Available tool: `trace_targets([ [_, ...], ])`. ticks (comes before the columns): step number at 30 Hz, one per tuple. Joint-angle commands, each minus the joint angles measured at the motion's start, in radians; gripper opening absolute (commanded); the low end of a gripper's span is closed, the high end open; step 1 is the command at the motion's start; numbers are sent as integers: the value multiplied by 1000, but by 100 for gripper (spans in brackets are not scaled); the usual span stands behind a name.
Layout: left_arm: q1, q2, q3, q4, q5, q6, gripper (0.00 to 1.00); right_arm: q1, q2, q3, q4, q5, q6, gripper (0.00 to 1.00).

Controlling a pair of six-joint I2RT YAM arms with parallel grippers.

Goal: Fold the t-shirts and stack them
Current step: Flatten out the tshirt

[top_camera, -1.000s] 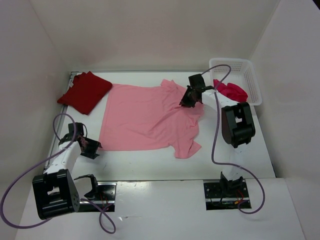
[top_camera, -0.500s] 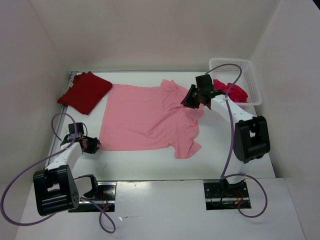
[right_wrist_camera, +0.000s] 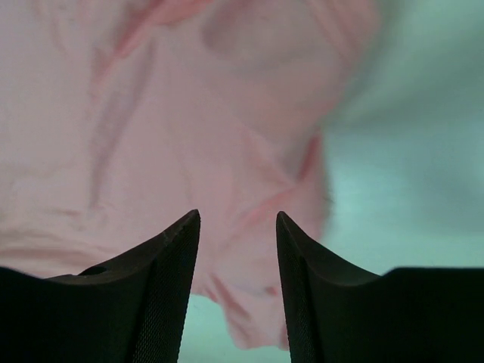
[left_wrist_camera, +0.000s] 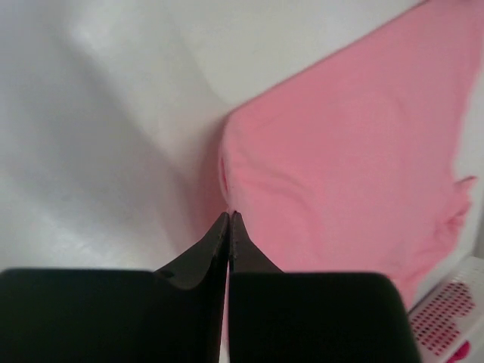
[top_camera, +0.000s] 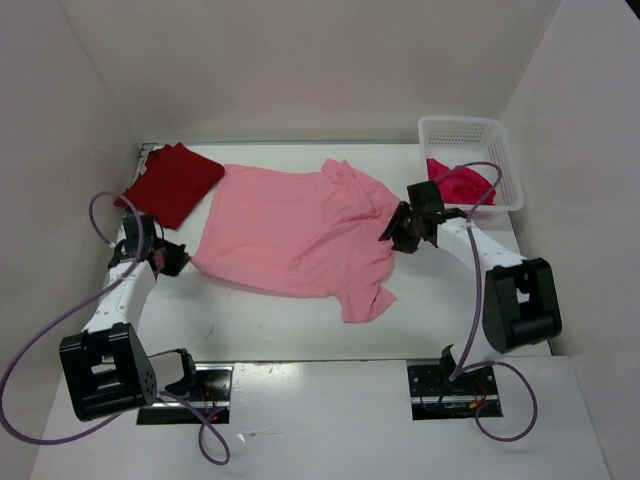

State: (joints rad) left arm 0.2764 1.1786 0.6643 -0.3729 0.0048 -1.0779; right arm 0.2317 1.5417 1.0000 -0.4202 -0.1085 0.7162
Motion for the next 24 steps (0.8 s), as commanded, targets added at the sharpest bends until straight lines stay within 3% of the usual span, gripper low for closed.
trace_targets([
  [1, 6, 39, 168, 26, -5, 79, 0, -29, -146, -90, -72, 87, 38, 51],
  [5, 6, 130, 276, 66, 32, 101, 0, -29, -264, -193, -123, 84, 94, 52],
  [8, 6, 157, 276, 89, 72, 110, 0, -13, -322, -285, -135, 24, 152, 46],
  [15, -8, 158, 170, 108, 129, 153, 0, 181, -331, -399, -80, -65, 250, 41],
  [20, -31, 158, 138, 117, 158, 162, 0, 190, -322, -443, -29, -132, 259, 44],
  [24, -31, 158, 138, 117, 158, 184, 0, 215, -284, -455, -3, -102, 259, 45],
])
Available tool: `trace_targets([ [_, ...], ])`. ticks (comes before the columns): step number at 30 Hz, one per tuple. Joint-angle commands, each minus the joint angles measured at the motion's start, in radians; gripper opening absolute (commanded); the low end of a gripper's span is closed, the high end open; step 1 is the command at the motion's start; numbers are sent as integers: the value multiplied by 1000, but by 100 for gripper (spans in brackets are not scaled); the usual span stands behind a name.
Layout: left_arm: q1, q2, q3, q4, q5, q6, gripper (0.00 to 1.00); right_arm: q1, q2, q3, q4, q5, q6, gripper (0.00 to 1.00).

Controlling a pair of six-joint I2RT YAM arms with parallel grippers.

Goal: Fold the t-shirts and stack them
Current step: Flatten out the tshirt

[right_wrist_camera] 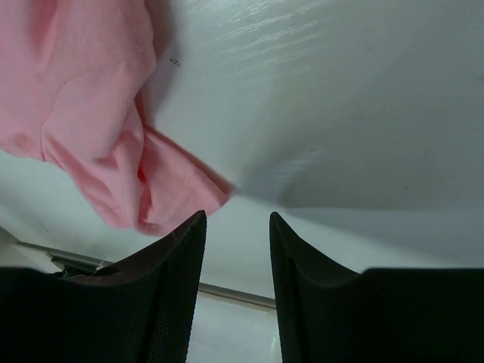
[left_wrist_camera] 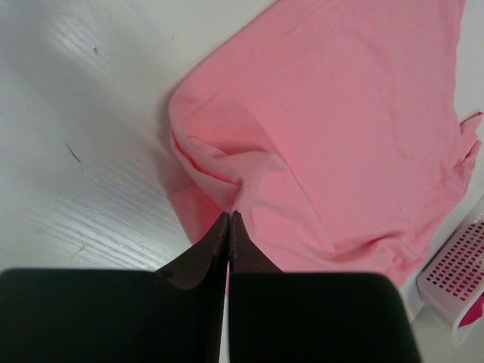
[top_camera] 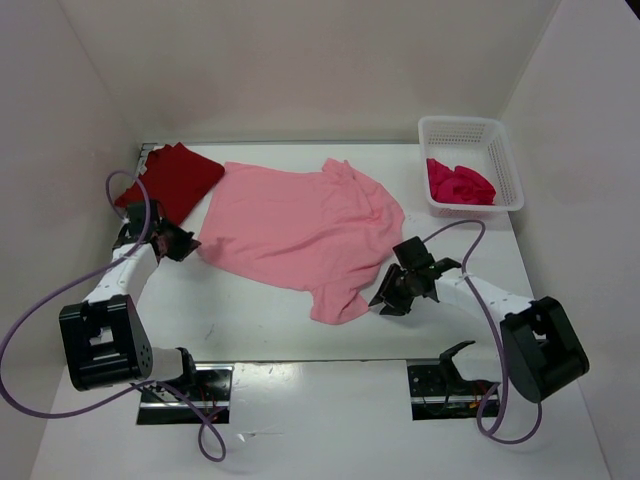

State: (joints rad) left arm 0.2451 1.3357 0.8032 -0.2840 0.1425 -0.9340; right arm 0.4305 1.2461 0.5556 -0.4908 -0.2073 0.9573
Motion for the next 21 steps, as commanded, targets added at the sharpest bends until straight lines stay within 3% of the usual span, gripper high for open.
trace_targets([
  [1, 0, 0, -1, 28, 20, 40, 0, 16, 12, -25, 89, -3, 18, 45],
  [18, -9, -18, -29, 46, 51, 29, 0, 16, 177, -6, 158, 6, -61, 39],
  [21, -18, -18, -29, 55, 51, 29, 0, 16, 190, 13, 158, -3, -71, 32],
])
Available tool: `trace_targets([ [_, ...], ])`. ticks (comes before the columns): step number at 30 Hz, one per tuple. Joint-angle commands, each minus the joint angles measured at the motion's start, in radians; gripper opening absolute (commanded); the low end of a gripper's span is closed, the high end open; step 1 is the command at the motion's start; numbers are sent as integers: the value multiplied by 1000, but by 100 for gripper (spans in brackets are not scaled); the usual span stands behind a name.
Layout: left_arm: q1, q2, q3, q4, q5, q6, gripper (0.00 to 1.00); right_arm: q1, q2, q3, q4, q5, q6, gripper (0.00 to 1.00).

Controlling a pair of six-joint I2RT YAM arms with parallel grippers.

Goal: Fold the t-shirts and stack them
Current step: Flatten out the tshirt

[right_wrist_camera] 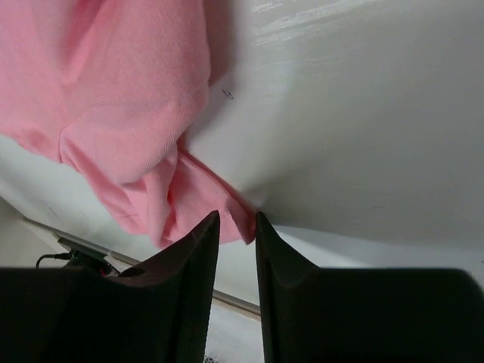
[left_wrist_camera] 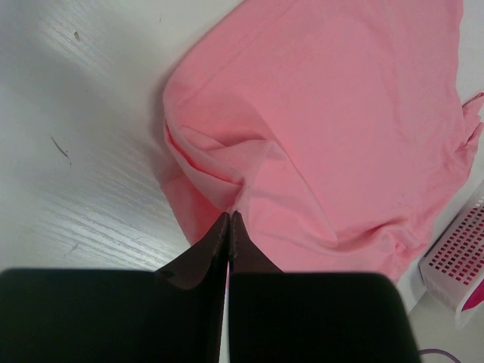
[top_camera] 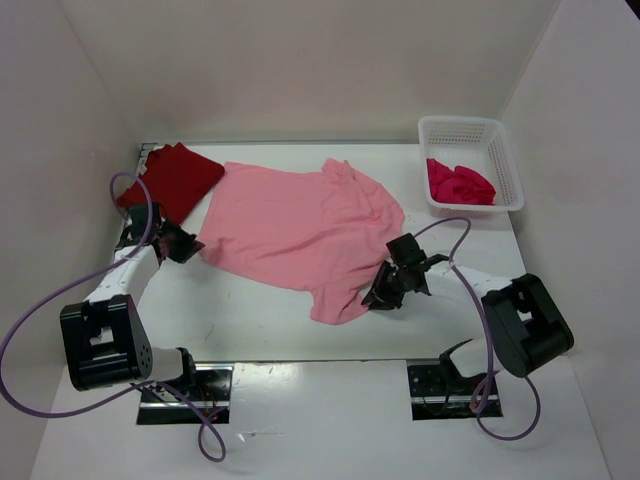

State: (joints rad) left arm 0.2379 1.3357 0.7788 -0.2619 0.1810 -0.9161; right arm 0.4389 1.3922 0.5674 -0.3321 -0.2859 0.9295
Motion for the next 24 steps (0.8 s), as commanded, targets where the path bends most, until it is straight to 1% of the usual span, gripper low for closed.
trace_targets([
  [1, -11, -18, -4, 33, 12, 11, 0, 8, 53, 2, -1, 76, -52, 31],
  [2, -21, -18, -4, 33, 3, 11, 0, 8, 53, 12, -1, 85, -52, 26],
  [4, -22, -18, -4, 33, 3, 2, 0, 8, 53, 22, -1, 85, -63, 21],
  [8, -31, -18, 5, 43, -6, -9, 0, 8, 30, 57, -19, 85, -84, 5],
  [10, -44, -18, 14, 52, -6, -18, 0, 8, -8, 110, -68, 96, -97, 1],
  [12, -64, -18, 45, 52, -15, -27, 0, 8, -42, 166, -122, 122, -121, 0],
  [13, -104, -9, 63, 52, -27, -38, 0, 8, -82, 234, -183, 135, -121, 0],
  [15, -175, -9, 131, 79, -67, -38, 0, 8, -125, 311, -240, 178, -142, 0],
  [16, -248, 25, 166, 79, -80, -38, 0, 8, -151, 404, -302, 191, -143, 0],
  [17, -277, 43, 209, 70, -80, -38, 0, 8, -151, 460, -338, 206, -153, 0],
  [18, -302, 74, 302, 41, -80, -26, 0, 8, -162, 518, -372, 235, -167, 0],
  [19, -320, 83, 348, 29, -71, -15, 0, 8, -162, 636, -401, 252, -167, 0],
  [20, -331, 83, 390, 4, -61, -6, 0, 8, -162, 699, -457, 295, -181, 0],
  [21, -331, 83, 474, -6, -51, 9, 0, 8, -162, 836, -488, 322, -195, 0],
  [23, -318, 60, 569, -39, -38, 23, 0, 8, -150, 980, -560, 379, -211, 0],
  [24, -301, 37, 615, -63, -20, 32, 0, 8, -133, 1052, -580, 433, -230, 0],
])
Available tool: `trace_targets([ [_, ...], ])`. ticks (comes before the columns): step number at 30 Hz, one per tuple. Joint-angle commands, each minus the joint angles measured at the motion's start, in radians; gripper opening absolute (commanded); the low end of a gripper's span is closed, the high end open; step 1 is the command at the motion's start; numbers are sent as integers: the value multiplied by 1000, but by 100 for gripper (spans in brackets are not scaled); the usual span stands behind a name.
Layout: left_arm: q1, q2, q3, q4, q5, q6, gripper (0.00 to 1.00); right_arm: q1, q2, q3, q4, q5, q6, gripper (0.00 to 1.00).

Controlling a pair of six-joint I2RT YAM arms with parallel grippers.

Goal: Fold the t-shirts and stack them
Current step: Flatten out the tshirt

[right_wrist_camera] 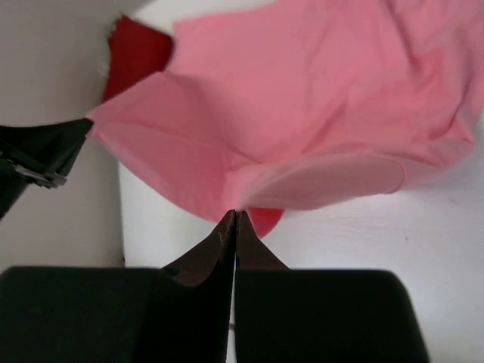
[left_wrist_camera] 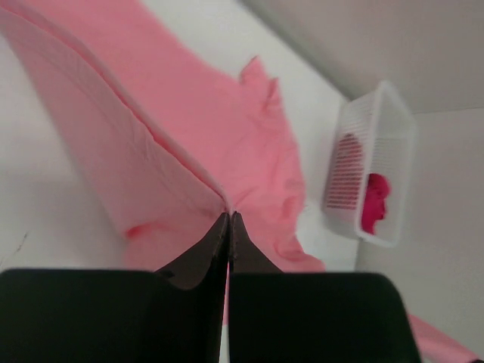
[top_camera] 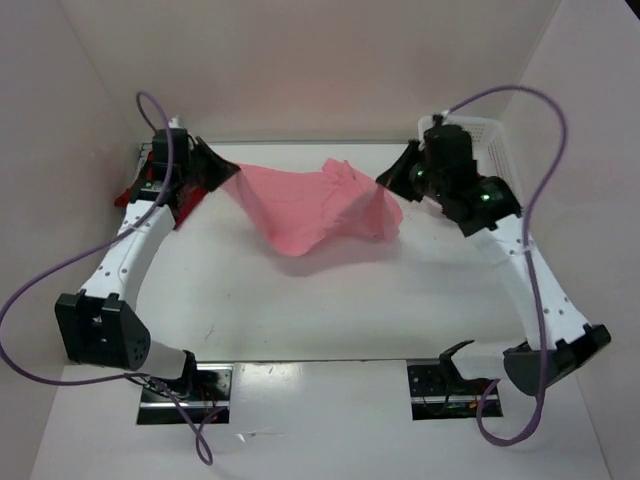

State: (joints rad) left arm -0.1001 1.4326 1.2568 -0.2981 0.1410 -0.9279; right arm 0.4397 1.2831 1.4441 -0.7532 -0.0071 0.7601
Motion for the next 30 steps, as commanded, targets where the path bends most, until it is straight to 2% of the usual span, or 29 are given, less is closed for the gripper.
trace_targets([
  [1, 57, -72, 220, -27, 57, 44, 0, 7, -10, 328, -179, 179, -70, 0],
  [4, 189, -84, 344, -49, 207, -8, 0, 7, 73, 669, -271, 268, -105, 0],
  [5, 276, -96, 408, -35, 247, -49, 0, 7, 112, 752, -294, 286, -117, 0],
  [6, 315, -115, 438, -26, 274, -64, 0, 7, 134, 924, -305, 298, -129, 0],
  [8, 376, -124, 511, -51, 287, -75, 0, 7, 177, 1082, -316, 311, -168, 0],
  [9, 411, -124, 600, -70, 276, -75, 0, 7, 192, 1178, -316, 320, -168, 0],
  [13, 450, -124, 711, -85, 285, -100, 0, 7, 193, 1226, -209, 311, -211, 0],
  [15, 450, -124, 711, -76, 285, -115, 0, 7, 193, 1254, -152, 334, -232, 0],
  [20, 450, -115, 630, -65, 232, -94, 0, 7, 271, 1207, -43, 412, -312, 0],
  [22, 450, -103, 547, -41, 243, -85, 0, 7, 374, 1223, -43, 412, -334, 0],
  [23, 433, -103, 515, -30, 221, -84, 0, -19, 413, 1237, -54, 341, -334, 0],
  [24, 422, -92, 483, -16, 212, -84, 0, -110, 447, 1237, -54, 258, -306, 0],
  [27, 358, -45, 397, 7, 154, -63, 0, -199, 542, 1191, -43, 89, -277, 0],
  [30, 312, 58, 375, 28, 114, -37, 0, -259, 639, 1226, -43, 26, -263, 0],
])
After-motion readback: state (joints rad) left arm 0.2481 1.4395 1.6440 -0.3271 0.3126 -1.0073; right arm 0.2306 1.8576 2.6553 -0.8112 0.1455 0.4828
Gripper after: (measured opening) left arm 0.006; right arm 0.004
